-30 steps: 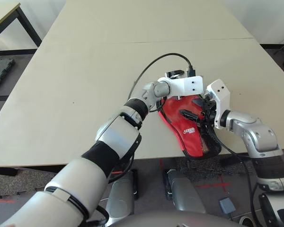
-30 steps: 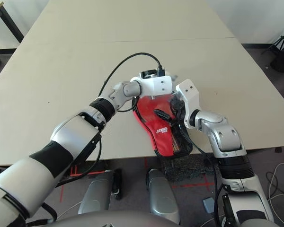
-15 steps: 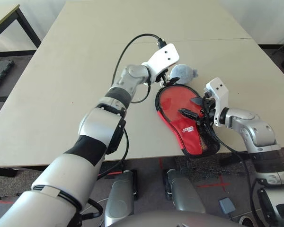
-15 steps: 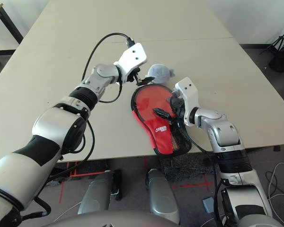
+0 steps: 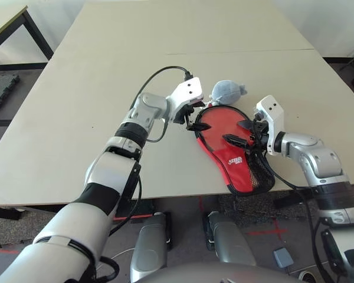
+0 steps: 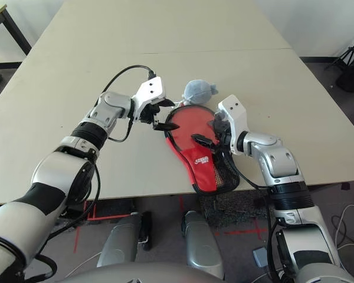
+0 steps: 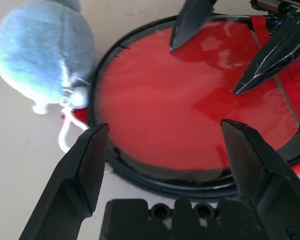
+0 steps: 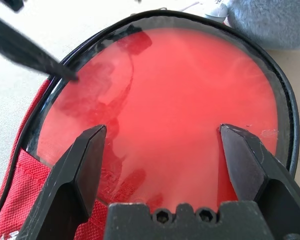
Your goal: Store the ping-pong paddle in its case and zip it.
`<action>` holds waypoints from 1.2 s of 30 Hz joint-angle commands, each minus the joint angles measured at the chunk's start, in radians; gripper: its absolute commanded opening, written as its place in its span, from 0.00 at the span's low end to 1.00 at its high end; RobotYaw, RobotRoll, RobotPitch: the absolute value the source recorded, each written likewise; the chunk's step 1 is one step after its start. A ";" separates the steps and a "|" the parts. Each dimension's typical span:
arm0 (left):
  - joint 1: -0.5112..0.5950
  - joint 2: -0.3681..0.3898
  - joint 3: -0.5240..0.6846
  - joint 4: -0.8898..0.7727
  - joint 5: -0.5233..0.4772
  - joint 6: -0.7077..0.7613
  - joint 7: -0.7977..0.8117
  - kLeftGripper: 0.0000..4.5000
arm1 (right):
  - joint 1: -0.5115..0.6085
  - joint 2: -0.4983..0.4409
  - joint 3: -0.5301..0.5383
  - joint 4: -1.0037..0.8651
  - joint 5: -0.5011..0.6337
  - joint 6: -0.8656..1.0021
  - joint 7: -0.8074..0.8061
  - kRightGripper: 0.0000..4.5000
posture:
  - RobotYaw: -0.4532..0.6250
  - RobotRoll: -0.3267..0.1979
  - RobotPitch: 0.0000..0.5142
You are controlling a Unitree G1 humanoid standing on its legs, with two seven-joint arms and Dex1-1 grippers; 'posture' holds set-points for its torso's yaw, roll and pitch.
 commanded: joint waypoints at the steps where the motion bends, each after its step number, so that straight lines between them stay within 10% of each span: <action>1: 0.027 -0.018 -0.043 -0.032 0.005 0.016 -0.001 0.99 | 0.023 -0.003 0.038 0.069 -0.025 0.030 0.000 1.00 | 0.44 0.62 0.27; 19: 0.051 -0.016 -0.142 0.055 0.053 -0.026 0.073 0.99 | -0.157 -0.158 -0.094 0.058 0.103 0.106 0.135 1.00 | 0.42 0.62 0.28; 36: 0.059 -0.025 -0.141 0.039 0.037 -0.013 0.064 0.99 | -0.533 0.050 -0.089 0.708 -0.103 -0.335 -0.085 1.00 | 0.45 0.62 0.28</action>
